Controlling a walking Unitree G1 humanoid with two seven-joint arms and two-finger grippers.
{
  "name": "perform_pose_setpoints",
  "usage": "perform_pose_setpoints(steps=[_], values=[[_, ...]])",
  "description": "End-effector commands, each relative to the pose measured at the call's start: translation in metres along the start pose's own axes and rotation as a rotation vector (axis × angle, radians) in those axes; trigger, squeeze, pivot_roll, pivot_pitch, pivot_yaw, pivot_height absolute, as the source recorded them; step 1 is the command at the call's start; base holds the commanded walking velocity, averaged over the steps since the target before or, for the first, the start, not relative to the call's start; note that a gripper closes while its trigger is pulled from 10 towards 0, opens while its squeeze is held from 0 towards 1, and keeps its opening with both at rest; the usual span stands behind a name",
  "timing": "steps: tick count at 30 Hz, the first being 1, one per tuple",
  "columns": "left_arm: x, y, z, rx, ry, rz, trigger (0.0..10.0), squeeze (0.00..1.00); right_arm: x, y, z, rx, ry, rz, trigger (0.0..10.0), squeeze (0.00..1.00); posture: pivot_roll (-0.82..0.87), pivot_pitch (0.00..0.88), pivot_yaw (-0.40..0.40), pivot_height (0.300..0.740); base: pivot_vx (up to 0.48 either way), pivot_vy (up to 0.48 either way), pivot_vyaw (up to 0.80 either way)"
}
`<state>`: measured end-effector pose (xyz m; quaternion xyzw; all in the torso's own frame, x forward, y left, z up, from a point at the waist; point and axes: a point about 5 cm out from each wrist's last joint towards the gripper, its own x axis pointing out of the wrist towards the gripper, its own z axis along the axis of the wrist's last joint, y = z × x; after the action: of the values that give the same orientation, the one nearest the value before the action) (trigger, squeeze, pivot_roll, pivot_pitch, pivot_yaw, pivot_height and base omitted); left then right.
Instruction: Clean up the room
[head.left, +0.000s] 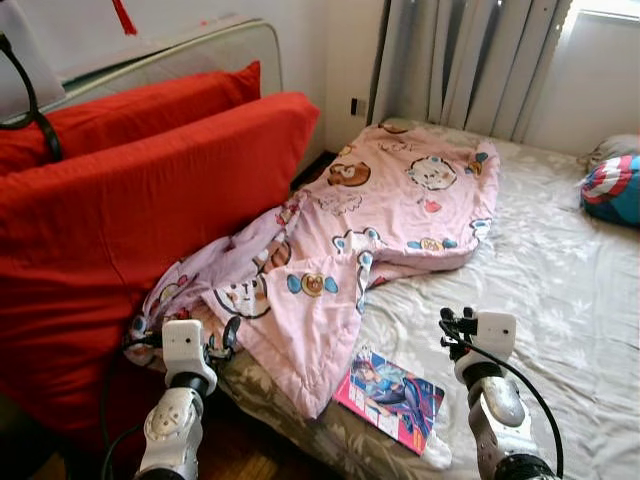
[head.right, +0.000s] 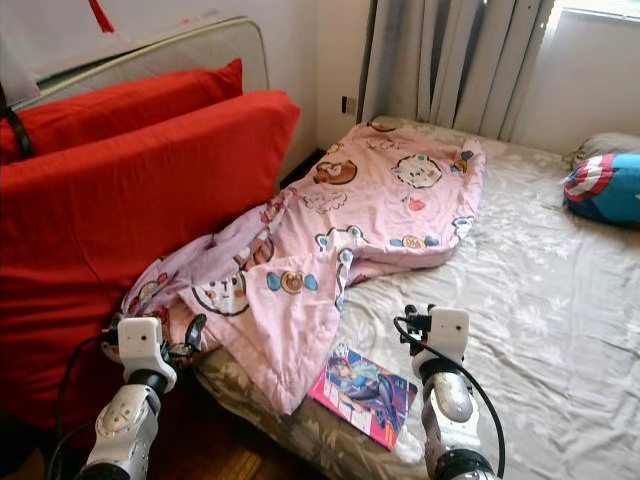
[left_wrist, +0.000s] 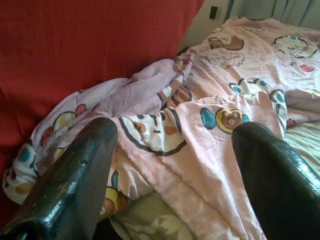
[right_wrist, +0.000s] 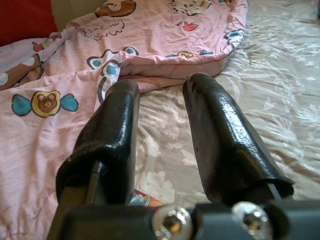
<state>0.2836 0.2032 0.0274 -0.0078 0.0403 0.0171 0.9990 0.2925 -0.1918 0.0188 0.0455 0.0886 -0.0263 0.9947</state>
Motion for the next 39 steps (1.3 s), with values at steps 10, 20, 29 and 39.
perform_pose_setpoints(steps=[10,20,29,39], values=[[0.0025,0.0008,0.0034,0.006,-0.001,-0.006,10.0,0.00,-0.0030,-0.0003,-0.0067,0.001,0.032,-0.002,10.0,0.00,-0.04,0.000,0.011,0.671,0.000,0.000,0.00],[0.0039,0.0002,0.0038,0.010,0.008,-0.010,10.0,0.00,-0.0027,0.0014,-0.0083,0.003,0.048,0.006,10.0,0.00,-0.03,0.000,0.011,0.671,0.000,0.000,0.00],[0.0063,-0.0014,0.0055,0.009,0.010,-0.014,10.0,0.00,-0.0023,0.0020,-0.0122,-0.004,0.093,0.009,10.0,0.00,-0.03,0.000,0.007,0.651,0.000,0.000,0.00],[0.0061,-0.0039,0.0035,0.016,0.025,-0.027,10.0,0.00,-0.0035,0.0030,-0.0137,0.004,0.094,0.013,10.0,0.00,-0.02,0.000,0.011,0.651,0.000,0.000,0.00]])
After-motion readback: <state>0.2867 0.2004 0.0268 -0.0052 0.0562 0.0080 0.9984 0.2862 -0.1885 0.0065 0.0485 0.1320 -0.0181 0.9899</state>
